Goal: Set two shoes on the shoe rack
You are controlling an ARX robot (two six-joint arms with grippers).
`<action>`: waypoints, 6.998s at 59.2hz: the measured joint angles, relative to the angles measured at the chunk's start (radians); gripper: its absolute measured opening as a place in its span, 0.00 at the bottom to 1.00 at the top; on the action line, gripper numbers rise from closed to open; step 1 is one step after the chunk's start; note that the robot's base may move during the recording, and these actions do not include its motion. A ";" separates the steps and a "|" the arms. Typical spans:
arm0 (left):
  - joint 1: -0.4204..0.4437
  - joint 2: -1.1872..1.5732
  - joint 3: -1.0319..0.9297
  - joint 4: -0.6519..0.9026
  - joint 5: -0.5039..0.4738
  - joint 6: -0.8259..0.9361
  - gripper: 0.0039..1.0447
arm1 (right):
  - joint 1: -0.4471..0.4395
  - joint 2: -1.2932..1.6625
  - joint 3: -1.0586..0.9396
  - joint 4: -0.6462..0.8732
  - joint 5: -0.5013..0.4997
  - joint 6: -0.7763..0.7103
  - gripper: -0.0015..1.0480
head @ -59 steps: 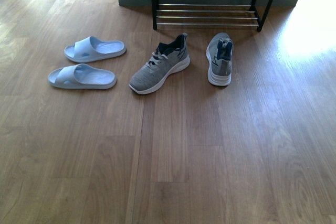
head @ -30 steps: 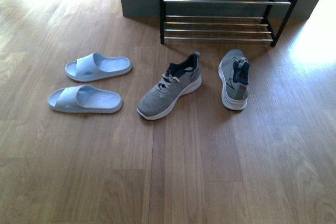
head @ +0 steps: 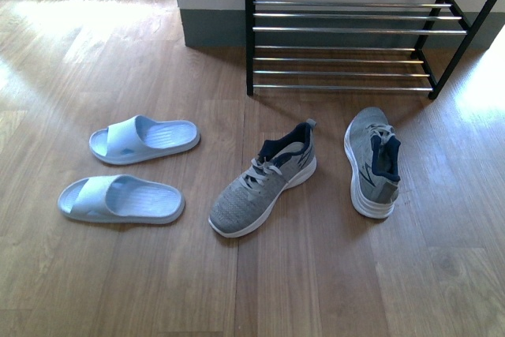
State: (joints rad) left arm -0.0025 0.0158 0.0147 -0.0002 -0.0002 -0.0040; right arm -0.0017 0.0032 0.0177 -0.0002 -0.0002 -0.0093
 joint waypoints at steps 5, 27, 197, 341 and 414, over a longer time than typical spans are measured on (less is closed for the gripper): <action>0.000 0.000 0.000 0.000 0.000 0.000 0.91 | 0.000 0.002 0.000 0.000 0.000 0.000 0.91; 0.000 0.000 0.000 0.000 0.000 0.000 0.91 | 0.060 0.735 0.165 0.329 -0.198 0.025 0.91; 0.000 0.000 0.000 0.000 0.000 0.000 0.91 | -0.277 1.067 0.367 0.185 -0.489 0.133 0.01; -0.155 1.835 0.662 0.345 0.026 0.605 0.91 | -0.297 0.983 0.332 0.173 -0.502 0.152 0.01; -0.332 2.788 1.441 0.196 0.097 0.530 0.01 | -0.297 0.983 0.332 0.173 -0.501 0.152 0.01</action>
State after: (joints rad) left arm -0.3340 2.8040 1.4559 0.1963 0.0967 0.5259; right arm -0.2985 0.9867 0.3496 0.1726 -0.5014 0.1425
